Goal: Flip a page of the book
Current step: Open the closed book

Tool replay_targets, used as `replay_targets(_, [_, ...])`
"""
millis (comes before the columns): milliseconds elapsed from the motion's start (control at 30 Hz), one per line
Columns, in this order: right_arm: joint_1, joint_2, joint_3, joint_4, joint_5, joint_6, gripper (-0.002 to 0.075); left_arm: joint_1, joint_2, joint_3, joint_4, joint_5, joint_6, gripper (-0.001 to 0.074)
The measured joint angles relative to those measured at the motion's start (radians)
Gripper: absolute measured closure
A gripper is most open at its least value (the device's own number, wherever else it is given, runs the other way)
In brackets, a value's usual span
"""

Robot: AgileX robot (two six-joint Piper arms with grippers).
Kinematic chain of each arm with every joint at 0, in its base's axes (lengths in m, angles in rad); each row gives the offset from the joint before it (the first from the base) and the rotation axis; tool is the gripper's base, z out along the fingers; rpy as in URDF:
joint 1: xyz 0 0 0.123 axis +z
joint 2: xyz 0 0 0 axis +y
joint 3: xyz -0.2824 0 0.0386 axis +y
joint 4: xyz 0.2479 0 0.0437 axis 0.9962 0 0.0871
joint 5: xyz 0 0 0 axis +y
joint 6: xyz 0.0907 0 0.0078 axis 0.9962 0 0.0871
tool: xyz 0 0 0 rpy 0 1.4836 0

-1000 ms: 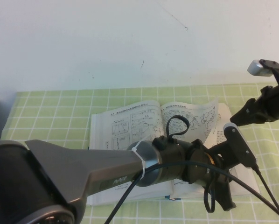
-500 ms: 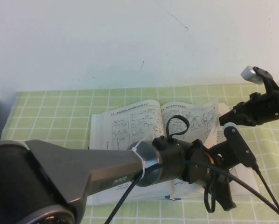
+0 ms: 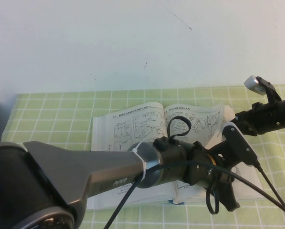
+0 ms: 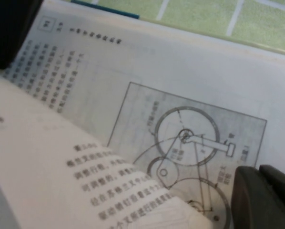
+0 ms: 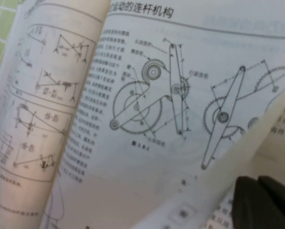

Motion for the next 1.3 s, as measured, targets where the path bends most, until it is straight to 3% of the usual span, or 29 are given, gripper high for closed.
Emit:
replay_targets(333, [0.0, 0.0, 0.0, 0.0, 0.0, 0.006, 0.0728, 0.017, -0.037, 0.004, 0.346, 0.055, -0.295, 0.0738])
replay_targets(767, [0.0, 0.0, 0.0, 0.0, -0.002, 0.008, 0.0728, 0.009, -0.058, 0.004, 1.058, 0.327, -0.973, 0.0738])
replay_targets(1000, [0.0, 0.0, 0.0, 0.0, 0.002, 0.008, 0.0728, 0.007, -0.119, 0.004, 1.129, 0.494, -1.116, 0.0738])
replay_targets(1300, [0.0, 0.0, 0.0, -0.004, 0.014, 0.01, 0.0728, 0.007, -0.191, 0.004, 1.004, 0.647, -1.135, 0.0738])
